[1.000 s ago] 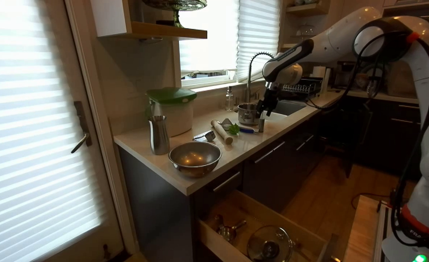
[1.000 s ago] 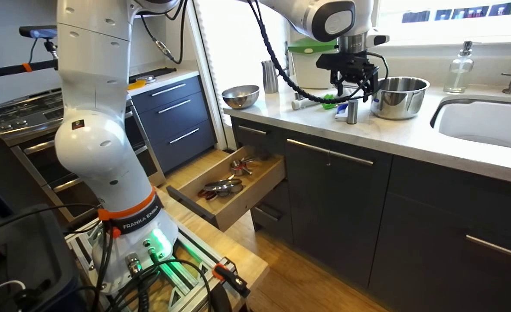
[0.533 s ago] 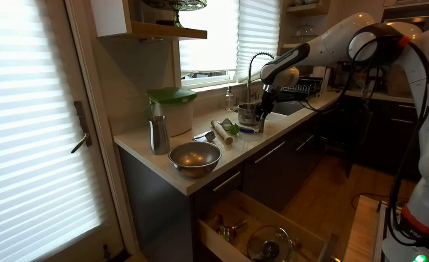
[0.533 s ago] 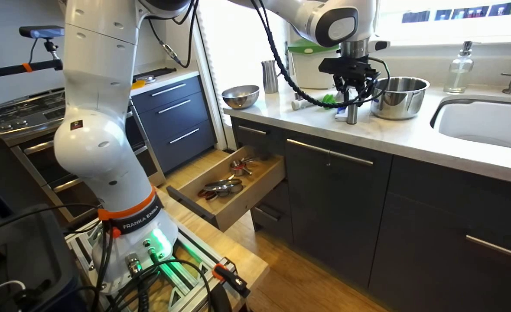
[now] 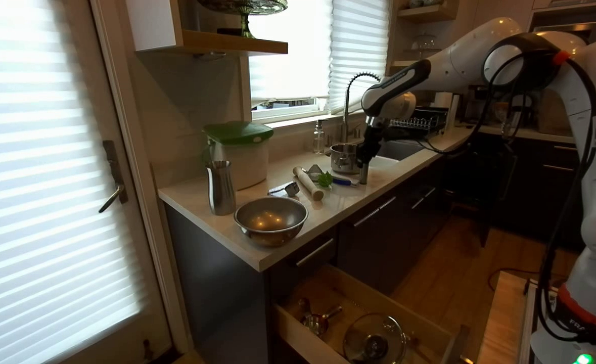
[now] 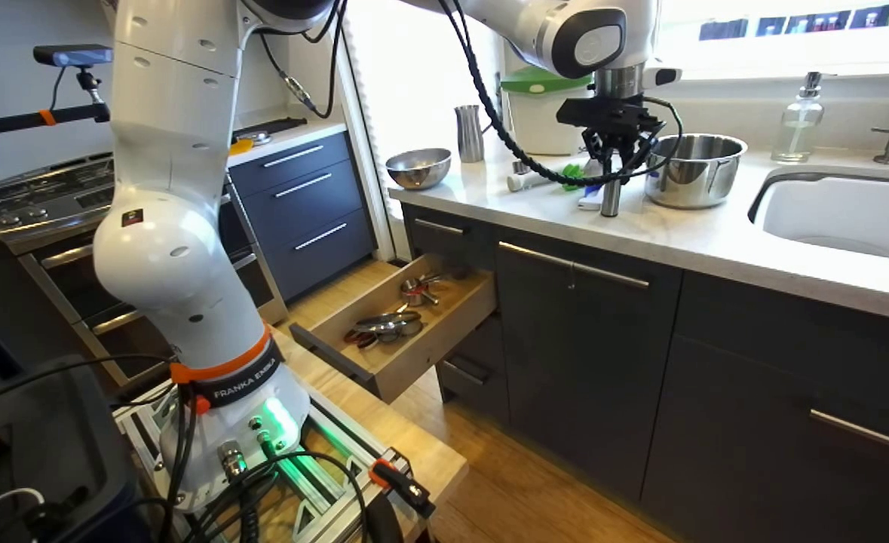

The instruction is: Move the silver cylinder from the counter to the open drawer

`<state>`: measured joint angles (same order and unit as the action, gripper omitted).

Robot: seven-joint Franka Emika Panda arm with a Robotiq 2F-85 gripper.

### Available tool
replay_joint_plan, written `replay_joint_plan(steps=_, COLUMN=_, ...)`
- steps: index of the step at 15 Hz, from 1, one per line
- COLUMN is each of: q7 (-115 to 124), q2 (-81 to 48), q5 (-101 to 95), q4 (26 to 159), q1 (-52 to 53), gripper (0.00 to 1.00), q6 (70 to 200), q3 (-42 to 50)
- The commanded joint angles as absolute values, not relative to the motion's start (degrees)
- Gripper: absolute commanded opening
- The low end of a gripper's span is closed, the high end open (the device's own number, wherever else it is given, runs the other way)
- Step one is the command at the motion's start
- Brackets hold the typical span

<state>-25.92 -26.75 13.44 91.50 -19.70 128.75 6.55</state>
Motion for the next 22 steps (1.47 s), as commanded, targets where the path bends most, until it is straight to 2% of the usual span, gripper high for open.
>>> replay_joint_plan(steps=1, q7=-24.9, q2=-24.9, q5=10.1, q4=91.5, q1=-20.1, gripper=0.12, q6=123.2, q3=7.0)
replay_joint_plan(steps=9, q7=-40.3, q2=-7.7, q5=7.2, q4=108.3, q1=-17.5, gripper=0.12, q6=118.3, q3=5.4)
replay_joint_plan(steps=18, q7=-34.8, q2=11.1, q5=12.8, q4=131.4, q1=-11.6, gripper=0.12, q6=124.3, q3=7.3)
replay_joint_plan(steps=22, q7=-34.1, q2=15.5, q5=11.6, q4=139.1, q1=-9.5, gripper=0.12, q6=129.5, q3=8.3)
